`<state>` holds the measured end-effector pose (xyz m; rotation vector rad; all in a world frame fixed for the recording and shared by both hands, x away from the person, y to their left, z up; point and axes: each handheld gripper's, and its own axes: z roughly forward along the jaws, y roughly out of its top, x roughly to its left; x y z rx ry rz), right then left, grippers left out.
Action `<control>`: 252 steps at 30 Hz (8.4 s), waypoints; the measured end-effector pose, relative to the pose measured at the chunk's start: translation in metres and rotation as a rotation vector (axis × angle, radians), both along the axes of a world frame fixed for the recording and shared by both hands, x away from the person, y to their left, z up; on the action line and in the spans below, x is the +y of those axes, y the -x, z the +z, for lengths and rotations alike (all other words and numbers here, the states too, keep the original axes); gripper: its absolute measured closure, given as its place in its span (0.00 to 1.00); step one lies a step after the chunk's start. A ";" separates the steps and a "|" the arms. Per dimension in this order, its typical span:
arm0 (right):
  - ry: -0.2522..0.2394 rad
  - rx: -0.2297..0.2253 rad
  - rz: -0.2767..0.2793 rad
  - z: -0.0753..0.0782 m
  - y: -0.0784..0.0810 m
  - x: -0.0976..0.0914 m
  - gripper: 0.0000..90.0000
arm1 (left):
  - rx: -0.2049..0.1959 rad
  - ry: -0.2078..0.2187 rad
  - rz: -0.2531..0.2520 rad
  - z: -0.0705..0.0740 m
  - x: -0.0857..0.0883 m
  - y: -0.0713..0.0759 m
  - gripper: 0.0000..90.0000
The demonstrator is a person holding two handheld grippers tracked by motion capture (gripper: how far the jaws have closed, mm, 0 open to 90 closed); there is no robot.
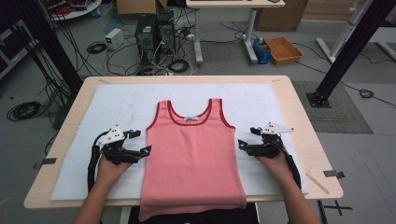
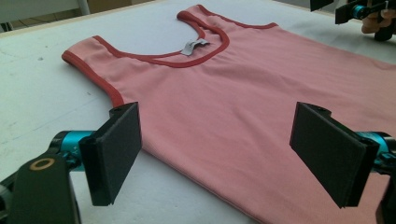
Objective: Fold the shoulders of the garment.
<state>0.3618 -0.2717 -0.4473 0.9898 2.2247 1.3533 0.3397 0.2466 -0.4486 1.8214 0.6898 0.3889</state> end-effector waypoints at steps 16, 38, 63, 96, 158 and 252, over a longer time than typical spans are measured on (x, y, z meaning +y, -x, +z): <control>-0.004 0.006 -0.004 0.000 0.000 0.000 0.23 | 0.000 -0.006 0.007 0.000 -0.001 0.000 0.19; -0.015 0.019 -0.013 0.041 -0.020 0.013 0.23 | 0.013 0.009 0.017 0.000 0.001 -0.001 0.19; 0.039 0.099 -0.056 0.052 -0.094 0.048 0.23 | 0.014 0.010 0.020 0.000 0.001 -0.001 0.19; 0.120 0.201 -0.143 0.034 -0.177 0.095 0.23 | 0.022 0.015 0.023 0.000 0.001 -0.002 0.19; 0.062 0.083 0.110 0.058 -0.078 0.103 0.95 | 0.016 0.006 0.021 0.000 0.001 -0.001 0.19; -0.004 -0.002 -0.051 0.006 0.026 0.011 0.31 | 0.024 -0.008 0.029 0.000 -0.001 -0.002 0.19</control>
